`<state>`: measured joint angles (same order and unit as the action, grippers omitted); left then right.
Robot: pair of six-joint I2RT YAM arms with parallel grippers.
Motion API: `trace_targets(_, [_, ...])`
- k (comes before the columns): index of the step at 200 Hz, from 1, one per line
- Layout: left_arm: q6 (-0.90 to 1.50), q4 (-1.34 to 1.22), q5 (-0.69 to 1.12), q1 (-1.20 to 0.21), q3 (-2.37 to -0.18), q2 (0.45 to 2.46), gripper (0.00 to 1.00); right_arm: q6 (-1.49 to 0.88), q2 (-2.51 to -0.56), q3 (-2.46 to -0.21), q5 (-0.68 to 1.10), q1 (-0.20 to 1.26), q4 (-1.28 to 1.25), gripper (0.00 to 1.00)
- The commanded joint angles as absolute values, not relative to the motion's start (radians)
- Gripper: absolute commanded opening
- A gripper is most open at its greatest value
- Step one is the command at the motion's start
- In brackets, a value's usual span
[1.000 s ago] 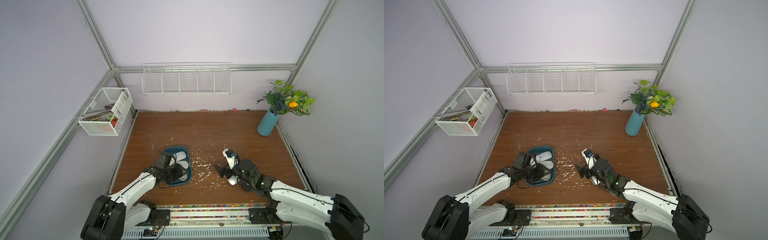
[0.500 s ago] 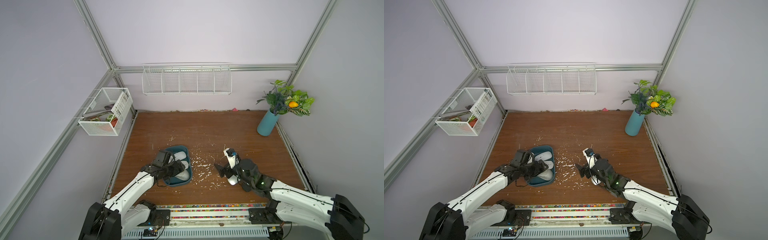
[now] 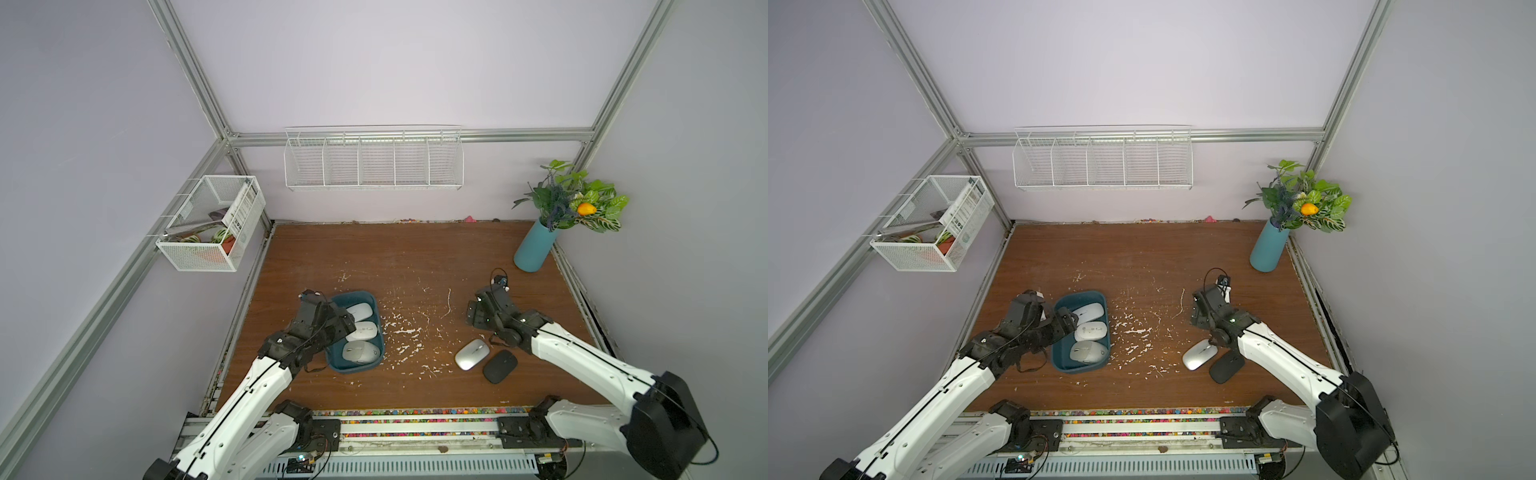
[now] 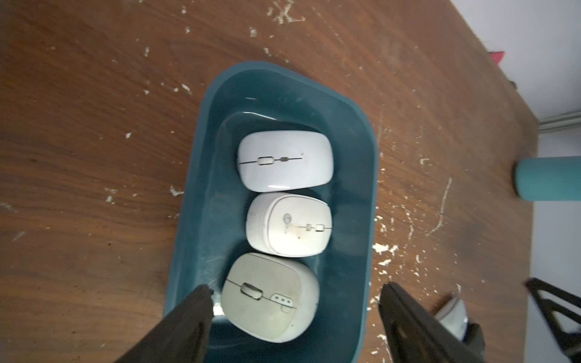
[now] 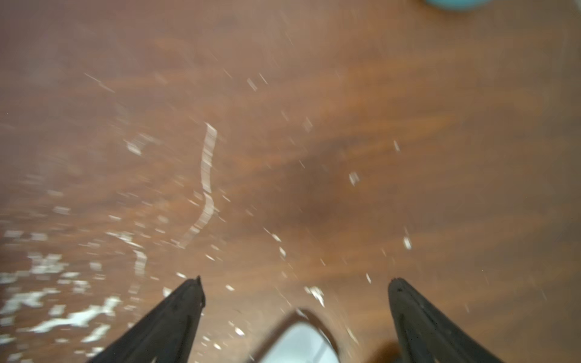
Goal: Put the mouse in the storage box
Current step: Pick up the mouse from the center of the board.
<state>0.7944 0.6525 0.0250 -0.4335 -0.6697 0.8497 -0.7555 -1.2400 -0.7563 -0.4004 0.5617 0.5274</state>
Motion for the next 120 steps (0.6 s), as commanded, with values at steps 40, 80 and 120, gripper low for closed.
trace_targets(40, [0.727,0.565,0.132,-0.431,-0.661,0.851,0.87,-1.111,-1.421,-0.874,-0.367,0.655,0.885,0.98])
trace_targets(80, [0.714,0.574,0.134,-0.431,-0.65,0.841,0.87,-1.242,-1.47,-0.874,-0.307,0.726,0.856,0.97])
trace_targets(120, [0.7,0.583,0.134,-0.431,-0.653,0.845,0.87,-1.307,-1.494,-0.845,-0.223,0.753,0.777,0.96])
